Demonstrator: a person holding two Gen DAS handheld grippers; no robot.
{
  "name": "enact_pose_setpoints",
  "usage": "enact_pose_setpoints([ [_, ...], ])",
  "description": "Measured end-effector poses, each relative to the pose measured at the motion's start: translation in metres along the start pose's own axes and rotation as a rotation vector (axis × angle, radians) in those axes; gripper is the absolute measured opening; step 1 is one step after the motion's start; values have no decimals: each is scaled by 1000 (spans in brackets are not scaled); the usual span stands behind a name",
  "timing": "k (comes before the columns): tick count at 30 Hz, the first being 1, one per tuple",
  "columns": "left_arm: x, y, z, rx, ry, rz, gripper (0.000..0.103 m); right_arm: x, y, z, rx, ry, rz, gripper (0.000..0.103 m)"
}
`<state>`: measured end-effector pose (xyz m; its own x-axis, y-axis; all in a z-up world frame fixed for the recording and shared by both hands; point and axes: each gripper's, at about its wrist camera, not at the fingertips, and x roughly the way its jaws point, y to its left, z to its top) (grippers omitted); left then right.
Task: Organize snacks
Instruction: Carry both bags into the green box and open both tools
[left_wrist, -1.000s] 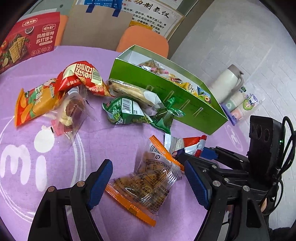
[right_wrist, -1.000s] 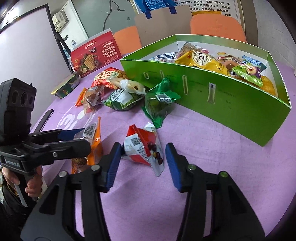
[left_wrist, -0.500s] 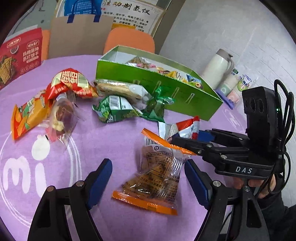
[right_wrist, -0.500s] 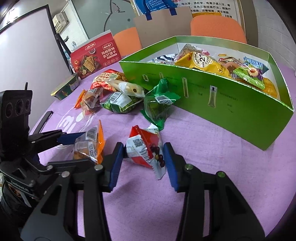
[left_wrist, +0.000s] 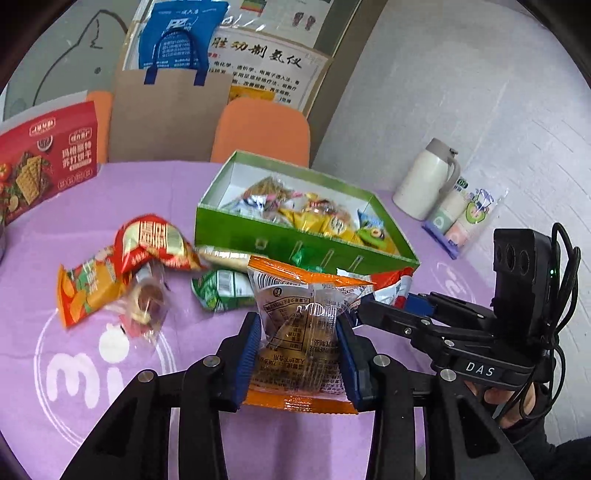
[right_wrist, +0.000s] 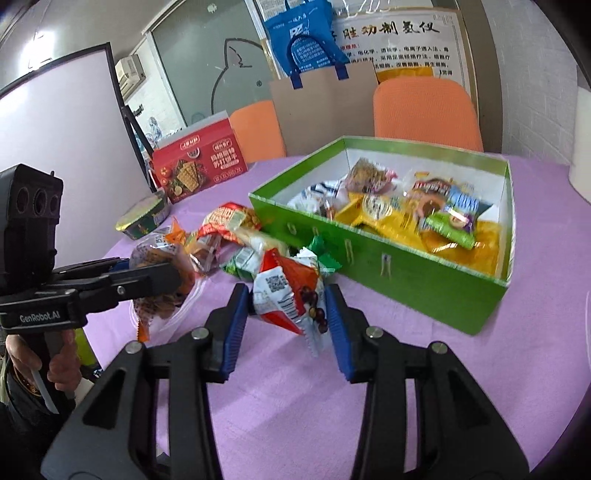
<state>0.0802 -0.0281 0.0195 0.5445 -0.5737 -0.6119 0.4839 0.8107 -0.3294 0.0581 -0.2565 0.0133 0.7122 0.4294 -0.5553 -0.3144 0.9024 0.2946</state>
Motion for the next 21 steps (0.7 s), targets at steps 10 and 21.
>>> enact_pose_setpoints([
  [10, 12, -17, 81, 13, -94, -4, 40, -16, -48, 61, 37, -118, -159, 44],
  [21, 98, -21, 136, 30, -25, 39, 40, 22, -112, 81, 95, -61, -256, 44],
])
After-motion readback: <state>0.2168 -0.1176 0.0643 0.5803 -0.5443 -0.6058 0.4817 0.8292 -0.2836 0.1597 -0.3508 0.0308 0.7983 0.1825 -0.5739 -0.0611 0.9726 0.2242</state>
